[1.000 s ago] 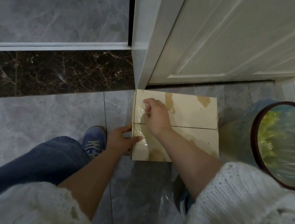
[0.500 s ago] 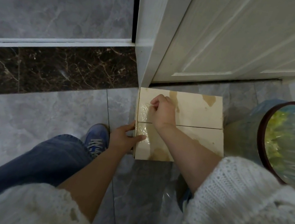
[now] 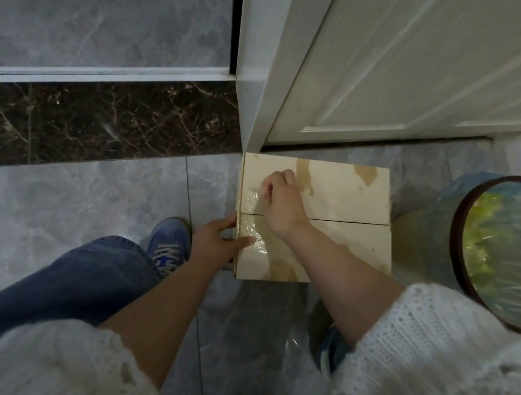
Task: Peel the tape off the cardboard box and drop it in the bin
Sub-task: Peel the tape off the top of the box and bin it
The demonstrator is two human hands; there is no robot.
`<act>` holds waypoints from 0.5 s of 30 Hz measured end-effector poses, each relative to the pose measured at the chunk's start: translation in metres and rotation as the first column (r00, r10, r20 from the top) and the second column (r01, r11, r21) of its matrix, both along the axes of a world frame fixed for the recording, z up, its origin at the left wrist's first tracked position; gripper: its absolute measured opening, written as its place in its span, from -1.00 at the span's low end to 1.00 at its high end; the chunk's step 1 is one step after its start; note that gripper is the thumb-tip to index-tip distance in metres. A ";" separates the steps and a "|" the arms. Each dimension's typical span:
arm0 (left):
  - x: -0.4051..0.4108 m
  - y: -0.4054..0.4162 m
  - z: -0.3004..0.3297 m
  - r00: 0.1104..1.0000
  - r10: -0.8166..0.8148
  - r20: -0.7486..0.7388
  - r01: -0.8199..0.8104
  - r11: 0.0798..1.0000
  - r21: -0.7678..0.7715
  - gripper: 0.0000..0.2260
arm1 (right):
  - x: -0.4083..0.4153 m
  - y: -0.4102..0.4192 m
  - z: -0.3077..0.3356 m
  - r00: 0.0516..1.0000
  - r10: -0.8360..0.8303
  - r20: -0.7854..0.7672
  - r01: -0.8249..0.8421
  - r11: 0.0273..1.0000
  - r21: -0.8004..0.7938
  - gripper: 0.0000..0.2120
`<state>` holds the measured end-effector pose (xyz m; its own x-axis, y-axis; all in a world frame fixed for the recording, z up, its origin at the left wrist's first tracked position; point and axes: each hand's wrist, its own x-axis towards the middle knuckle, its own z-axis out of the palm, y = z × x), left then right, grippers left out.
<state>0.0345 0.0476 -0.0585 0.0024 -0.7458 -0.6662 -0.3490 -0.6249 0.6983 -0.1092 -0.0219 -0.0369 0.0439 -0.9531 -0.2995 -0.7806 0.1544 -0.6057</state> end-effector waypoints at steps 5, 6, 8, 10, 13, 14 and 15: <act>0.001 0.000 0.000 1.000 0.000 -0.007 0.000 1.000 0.006 -0.54 | -0.017 0.010 0.008 0.991 -0.040 0.126 0.028 0.995 0.095 -0.93; 0.001 0.000 0.000 1.000 0.009 -0.018 -0.008 1.000 0.015 -0.54 | -0.019 0.012 0.010 0.986 -0.074 0.151 0.055 0.991 0.122 -0.93; 0.001 0.001 -0.001 0.999 0.031 -0.033 -0.030 0.999 0.031 -0.52 | -0.019 0.012 0.012 0.966 -0.172 0.191 0.135 0.972 0.190 -0.93; 0.000 0.000 0.000 0.998 0.044 -0.043 -0.043 0.998 0.037 -0.51 | -0.017 0.009 0.012 0.946 -0.261 0.193 0.207 0.943 0.262 -0.91; -0.001 0.000 0.000 0.998 0.045 -0.049 -0.043 0.998 0.034 -0.52 | -0.015 0.003 0.008 0.916 -0.364 0.169 0.288 0.890 0.354 -0.94; -0.001 0.000 0.000 0.998 0.047 -0.049 -0.046 0.998 0.030 -0.53 | -0.015 0.002 0.007 0.910 -0.378 0.167 0.296 0.878 0.375 -0.95; -0.001 0.001 0.000 0.998 0.046 -0.046 -0.045 0.999 0.029 -0.53 | -0.015 0.001 0.007 0.910 -0.379 0.169 0.289 0.871 0.397 -0.95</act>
